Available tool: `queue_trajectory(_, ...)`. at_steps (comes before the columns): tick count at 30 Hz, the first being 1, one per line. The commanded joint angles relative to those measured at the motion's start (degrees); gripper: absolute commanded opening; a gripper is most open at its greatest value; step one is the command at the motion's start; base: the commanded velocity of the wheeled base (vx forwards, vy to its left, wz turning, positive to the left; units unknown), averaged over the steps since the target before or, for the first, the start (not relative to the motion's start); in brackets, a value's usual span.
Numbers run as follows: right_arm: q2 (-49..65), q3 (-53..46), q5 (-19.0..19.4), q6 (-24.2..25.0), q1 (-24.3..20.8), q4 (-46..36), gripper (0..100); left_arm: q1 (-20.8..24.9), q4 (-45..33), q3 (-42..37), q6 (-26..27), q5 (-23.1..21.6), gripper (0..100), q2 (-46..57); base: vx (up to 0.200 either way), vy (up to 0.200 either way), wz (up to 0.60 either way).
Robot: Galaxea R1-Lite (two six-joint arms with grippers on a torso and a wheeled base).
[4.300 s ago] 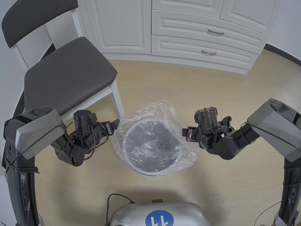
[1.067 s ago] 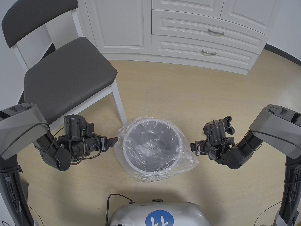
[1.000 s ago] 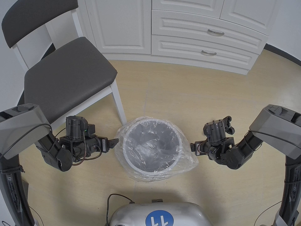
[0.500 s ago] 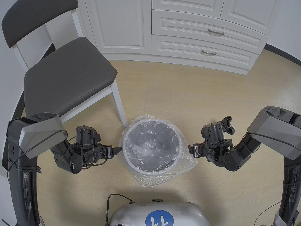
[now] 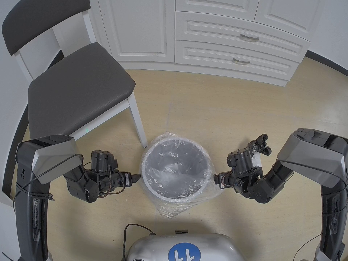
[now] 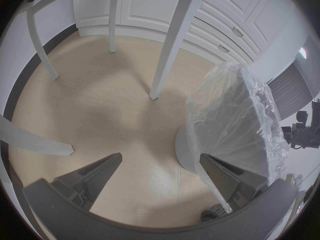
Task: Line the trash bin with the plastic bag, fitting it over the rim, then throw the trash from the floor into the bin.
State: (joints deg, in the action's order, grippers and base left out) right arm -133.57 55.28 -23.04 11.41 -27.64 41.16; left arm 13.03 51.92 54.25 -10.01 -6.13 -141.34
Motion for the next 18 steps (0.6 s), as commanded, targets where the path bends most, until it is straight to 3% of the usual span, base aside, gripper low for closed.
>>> queue_trajectory(1, -6.17, 2.55, 1.59, 0.54, 0.04, 4.37, 100, -0.02, 0.02, -0.2, 0.08, -0.02, 100, 0.1, 0.0, 0.0, 0.0)
queue_trajectory(8, -14.08, 8.0, 2.83, 2.39, 0.92, 6.66, 100, -0.02, 1.78, -0.55, 0.08, 0.07, 100, 0.1, 0.0, 0.0, 0.0)
queue_trajectory(18, -14.52, 9.05, 2.83, 2.48, 2.06, 6.22, 100, -0.02, 3.19, -1.95, 0.16, 0.07, 100, 1.42, 0.0, 0.0, 0.0)
